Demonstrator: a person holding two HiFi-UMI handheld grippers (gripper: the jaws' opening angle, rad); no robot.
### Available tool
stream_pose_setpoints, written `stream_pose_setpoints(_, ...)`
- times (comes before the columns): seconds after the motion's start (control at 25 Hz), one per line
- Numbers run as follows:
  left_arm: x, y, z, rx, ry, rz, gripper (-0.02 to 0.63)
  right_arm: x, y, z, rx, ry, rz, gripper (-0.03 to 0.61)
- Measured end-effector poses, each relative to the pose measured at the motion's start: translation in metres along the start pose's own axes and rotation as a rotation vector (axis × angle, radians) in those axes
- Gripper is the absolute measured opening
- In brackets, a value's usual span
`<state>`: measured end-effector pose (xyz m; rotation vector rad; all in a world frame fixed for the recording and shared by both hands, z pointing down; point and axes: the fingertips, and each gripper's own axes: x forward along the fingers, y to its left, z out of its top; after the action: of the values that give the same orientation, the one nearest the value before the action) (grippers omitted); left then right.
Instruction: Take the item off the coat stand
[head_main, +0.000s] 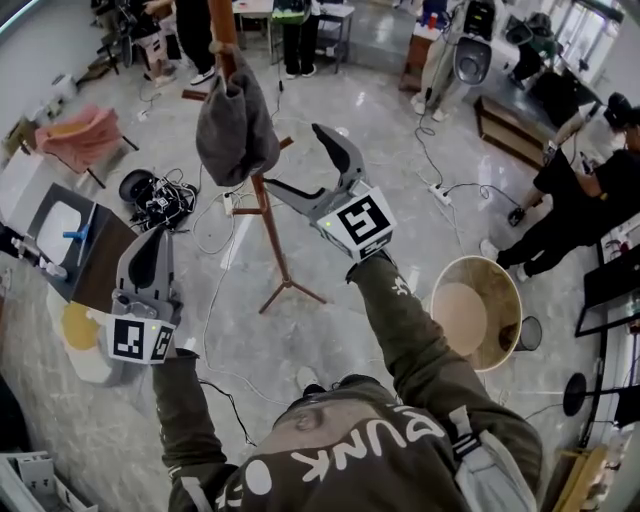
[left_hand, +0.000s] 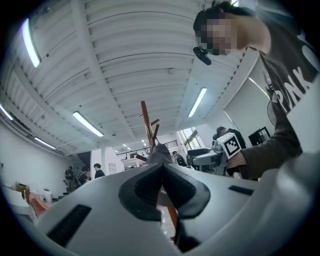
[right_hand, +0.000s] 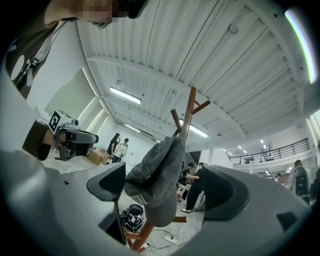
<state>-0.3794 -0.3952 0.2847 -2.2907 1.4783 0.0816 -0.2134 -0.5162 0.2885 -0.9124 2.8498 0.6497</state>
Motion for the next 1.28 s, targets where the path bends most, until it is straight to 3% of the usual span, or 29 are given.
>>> stream_pose_setpoints(0.4,0.008,0.018,-0.01,0.011,0.009,0.034,0.003,0.042,-0.023,-0.01,0.015,-0.005,-0.005,0.422)
stream_pose_setpoints(0.56,0.014,0.018,-0.009,0.015,0.016,0.043,0.003,0.052,-0.031,-0.013,0.019,0.001,0.0,0.344)
stream_pose_setpoints(0.8,0.022,0.021,-0.013,0.017,0.026,0.042,0.003,0.067,-0.036,-0.019,0.036,0.013,-0.004,0.276)
stream_pose_setpoints(1.04,0.028,0.028,-0.015,0.017,0.027,0.045,0.003,0.072,-0.035,-0.025,0.027,0.022,-0.002,0.131)
stream_pose_setpoints(1.28,0.03,0.034,-0.022,0.013,0.028,0.038,0.003,0.077,-0.037,-0.026,0.024,0.014,-0.018,0.062)
